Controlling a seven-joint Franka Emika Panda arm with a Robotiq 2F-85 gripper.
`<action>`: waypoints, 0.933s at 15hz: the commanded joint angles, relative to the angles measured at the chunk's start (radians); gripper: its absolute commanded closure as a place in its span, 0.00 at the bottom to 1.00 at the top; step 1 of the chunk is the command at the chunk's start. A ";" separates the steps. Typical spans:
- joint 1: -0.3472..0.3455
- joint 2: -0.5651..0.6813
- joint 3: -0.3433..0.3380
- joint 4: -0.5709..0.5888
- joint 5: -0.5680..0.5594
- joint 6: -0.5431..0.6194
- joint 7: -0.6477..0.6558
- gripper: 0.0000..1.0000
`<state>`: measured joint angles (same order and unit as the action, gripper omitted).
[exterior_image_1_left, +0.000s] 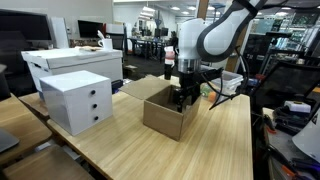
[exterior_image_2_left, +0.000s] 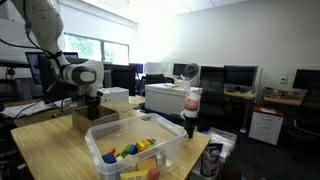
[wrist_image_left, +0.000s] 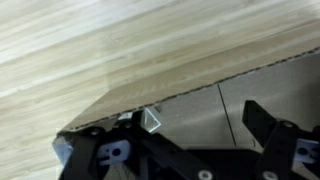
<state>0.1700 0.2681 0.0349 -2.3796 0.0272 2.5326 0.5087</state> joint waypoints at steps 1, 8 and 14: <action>-0.007 -0.026 -0.008 -0.018 0.004 -0.021 -0.019 0.00; -0.013 0.006 -0.005 -0.015 0.011 0.062 -0.065 0.00; -0.016 0.045 -0.010 -0.021 0.017 0.140 -0.093 0.00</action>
<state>0.1682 0.3035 0.0237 -2.3818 0.0271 2.6361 0.4631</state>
